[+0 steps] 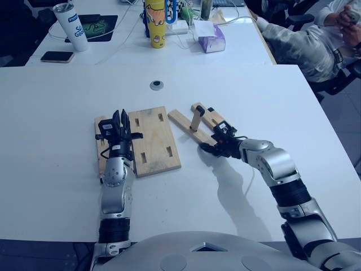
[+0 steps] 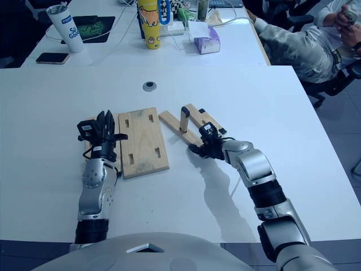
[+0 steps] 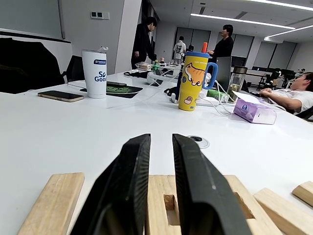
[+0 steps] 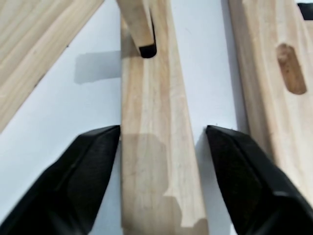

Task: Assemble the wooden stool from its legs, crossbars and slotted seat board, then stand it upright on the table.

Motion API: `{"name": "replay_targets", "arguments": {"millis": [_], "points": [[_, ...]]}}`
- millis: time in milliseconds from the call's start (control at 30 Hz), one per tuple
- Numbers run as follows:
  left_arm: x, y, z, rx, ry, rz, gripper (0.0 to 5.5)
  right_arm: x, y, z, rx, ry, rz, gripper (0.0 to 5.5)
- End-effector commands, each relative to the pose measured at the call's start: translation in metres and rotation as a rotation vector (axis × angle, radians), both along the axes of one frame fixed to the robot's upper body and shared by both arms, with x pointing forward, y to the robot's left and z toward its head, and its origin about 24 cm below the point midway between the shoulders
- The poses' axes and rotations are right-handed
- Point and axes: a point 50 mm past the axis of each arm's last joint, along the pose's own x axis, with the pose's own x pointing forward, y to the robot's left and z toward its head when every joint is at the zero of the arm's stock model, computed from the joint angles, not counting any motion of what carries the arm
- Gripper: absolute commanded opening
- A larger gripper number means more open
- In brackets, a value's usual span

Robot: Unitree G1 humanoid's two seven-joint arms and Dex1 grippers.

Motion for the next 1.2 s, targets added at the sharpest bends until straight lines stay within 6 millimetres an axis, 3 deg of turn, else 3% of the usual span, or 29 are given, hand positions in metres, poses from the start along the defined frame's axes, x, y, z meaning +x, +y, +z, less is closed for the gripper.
{"name": "replay_targets", "arguments": {"millis": [33, 133, 333, 400, 500, 633, 700, 967, 1200], "points": [[0.008, 0.000, 0.003, 0.014, -0.012, -0.026, 0.82, -0.002, 0.002, -0.007, -0.007, -0.001, -0.008, 2.51], [0.014, -0.001, 0.005, 0.023, -0.018, -0.050, 0.82, 0.003, 0.007, -0.005, 0.008, -0.061, -0.021, 2.08], [0.023, -0.001, 0.008, 0.030, -0.021, -0.098, 0.82, 0.010, 0.009, 0.003, 0.059, -0.167, -0.073, 2.08], [0.025, -0.004, 0.005, -0.030, 0.024, -0.159, 0.82, 0.010, 0.008, 0.009, 0.080, -0.225, -0.067, 2.08], [0.025, -0.013, -0.002, -0.207, 0.125, -0.280, 1.25, 0.013, 0.010, 0.021, 0.099, -0.325, -0.040, 2.08], [0.026, -0.026, 0.015, -0.628, 0.129, -0.414, 1.85, 0.016, 0.014, 0.043, 0.079, -0.483, 0.109, 2.08], [0.027, -0.030, 0.021, -0.756, 0.145, -0.482, 2.22, 0.016, 0.015, 0.054, 0.061, -0.559, 0.202, 2.08], [0.018, -0.034, 0.041, -0.963, 0.128, -0.624, 3.36, 0.012, 0.021, 0.064, 0.089, -0.652, 0.315, 2.08], [0.021, -0.033, 0.045, -0.994, 0.113, -0.625, 3.44, 0.004, 0.026, 0.062, 0.153, -0.631, 0.367, 2.08]]}}
